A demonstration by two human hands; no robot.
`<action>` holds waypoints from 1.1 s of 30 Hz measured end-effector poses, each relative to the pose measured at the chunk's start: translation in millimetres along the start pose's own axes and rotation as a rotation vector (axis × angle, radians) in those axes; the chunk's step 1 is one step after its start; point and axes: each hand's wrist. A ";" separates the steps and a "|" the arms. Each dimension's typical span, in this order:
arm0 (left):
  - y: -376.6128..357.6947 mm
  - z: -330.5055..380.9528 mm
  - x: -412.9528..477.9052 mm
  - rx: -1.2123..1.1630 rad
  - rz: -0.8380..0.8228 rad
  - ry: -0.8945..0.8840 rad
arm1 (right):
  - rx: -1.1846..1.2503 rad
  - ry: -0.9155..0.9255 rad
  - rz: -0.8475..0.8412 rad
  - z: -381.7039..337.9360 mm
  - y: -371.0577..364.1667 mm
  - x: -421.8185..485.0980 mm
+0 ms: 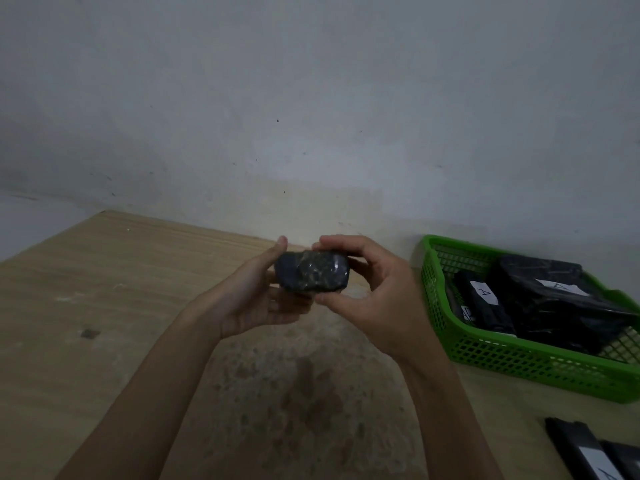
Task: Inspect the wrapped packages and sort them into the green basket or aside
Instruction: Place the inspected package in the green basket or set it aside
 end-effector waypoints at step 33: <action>-20.0 2.8 -3.8 0.381 0.221 -0.783 | 0.037 -0.276 0.142 12.4 13.2 1.0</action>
Point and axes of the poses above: each hand's wrist, its own x-axis towards the middle knuckle, its own y-axis out of the back of the hand, z = x × y, and after that the axes turned 9 degrees about x, right-handed
